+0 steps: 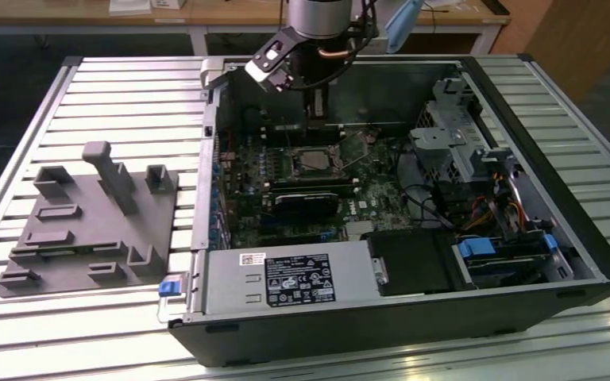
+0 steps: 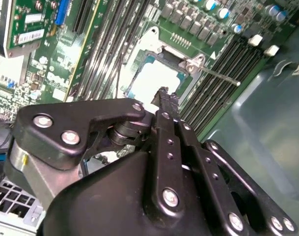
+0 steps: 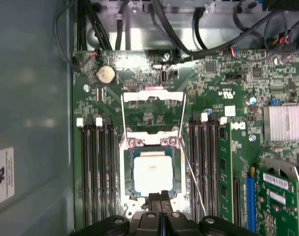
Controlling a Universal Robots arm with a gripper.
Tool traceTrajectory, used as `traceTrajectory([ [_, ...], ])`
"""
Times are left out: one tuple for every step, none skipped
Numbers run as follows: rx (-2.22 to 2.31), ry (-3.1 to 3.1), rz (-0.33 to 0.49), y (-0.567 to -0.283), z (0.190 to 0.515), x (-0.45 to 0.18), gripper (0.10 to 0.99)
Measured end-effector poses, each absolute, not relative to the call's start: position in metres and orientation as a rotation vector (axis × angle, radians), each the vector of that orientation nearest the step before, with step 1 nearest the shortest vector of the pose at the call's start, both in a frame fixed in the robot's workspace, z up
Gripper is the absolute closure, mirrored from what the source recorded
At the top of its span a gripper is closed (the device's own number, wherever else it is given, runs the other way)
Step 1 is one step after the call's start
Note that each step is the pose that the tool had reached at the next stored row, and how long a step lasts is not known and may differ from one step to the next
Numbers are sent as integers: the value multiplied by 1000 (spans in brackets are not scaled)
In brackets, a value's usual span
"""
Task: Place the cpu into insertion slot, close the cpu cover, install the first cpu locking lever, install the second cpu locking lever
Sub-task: 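Place the cpu into insertion slot, then close the cpu cover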
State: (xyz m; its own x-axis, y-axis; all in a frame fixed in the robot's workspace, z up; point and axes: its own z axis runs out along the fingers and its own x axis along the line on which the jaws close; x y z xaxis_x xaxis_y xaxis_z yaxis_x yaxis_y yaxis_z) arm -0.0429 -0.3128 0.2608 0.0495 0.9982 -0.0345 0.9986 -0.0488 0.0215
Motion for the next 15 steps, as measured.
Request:
traceTrajectory([
  [2247, 2139, -16, -313, 261, -41, 980],
  [2247, 2139, -16, -313, 261, -39, 980],
  [2247, 2139, -16, -313, 261, -38, 980],
  [2247, 2139, -16, -313, 261, -36, 980],
  [2247, 2139, -16, -313, 261, -35, 980],
  [2247, 2139, -16, -313, 261, -33, 980],
  [2247, 2139, -16, -313, 261, -33, 980],
  [2247, 2139, -16, -313, 261, -32, 980],
  [2247, 2139, -16, -313, 261, -32, 980],
  [2247, 2139, -16, -313, 261, -32, 980],
  [2247, 2139, -16, -313, 261, -32, 980],
  [2247, 2139, -16, -313, 261, -32, 980],
  [2247, 2139, -16, -313, 261, -32, 980],
  [2247, 2139, -16, -313, 261, -32, 980],
  [2247, 2139, -16, -313, 261, -32, 980],
])
